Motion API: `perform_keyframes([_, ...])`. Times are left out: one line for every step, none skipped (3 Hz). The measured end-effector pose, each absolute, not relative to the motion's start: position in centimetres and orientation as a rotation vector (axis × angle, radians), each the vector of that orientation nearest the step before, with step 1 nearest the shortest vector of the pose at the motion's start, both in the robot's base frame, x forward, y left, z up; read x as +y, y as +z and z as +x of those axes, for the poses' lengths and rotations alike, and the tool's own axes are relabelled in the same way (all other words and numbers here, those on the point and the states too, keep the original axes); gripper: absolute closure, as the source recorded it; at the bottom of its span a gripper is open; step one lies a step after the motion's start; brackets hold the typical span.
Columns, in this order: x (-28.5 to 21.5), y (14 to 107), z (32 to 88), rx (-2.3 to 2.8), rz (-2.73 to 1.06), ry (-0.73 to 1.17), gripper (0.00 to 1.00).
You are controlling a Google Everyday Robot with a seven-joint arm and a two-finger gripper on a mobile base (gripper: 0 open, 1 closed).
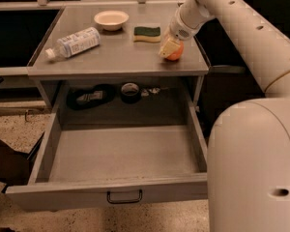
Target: Place orange into top drawer
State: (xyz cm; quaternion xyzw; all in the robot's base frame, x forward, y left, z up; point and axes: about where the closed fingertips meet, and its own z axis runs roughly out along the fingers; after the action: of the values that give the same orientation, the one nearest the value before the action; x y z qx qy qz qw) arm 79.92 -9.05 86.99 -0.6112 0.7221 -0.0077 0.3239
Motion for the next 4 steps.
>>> perform_keyframes([-9.0, 87.0, 79.9, 1.894, -1.603, -0.020, 0.88])
perform_keyframes([-8.6, 86.7, 79.1, 1.890, -1.618, -0.002, 1.00])
perform_keyframes([-8.5, 88.4, 75.4, 1.858, -1.620, 0.042, 1.00])
perform_keyframes([-7.5, 88.8, 69.1, 1.860, -1.701, 0.099, 1.00])
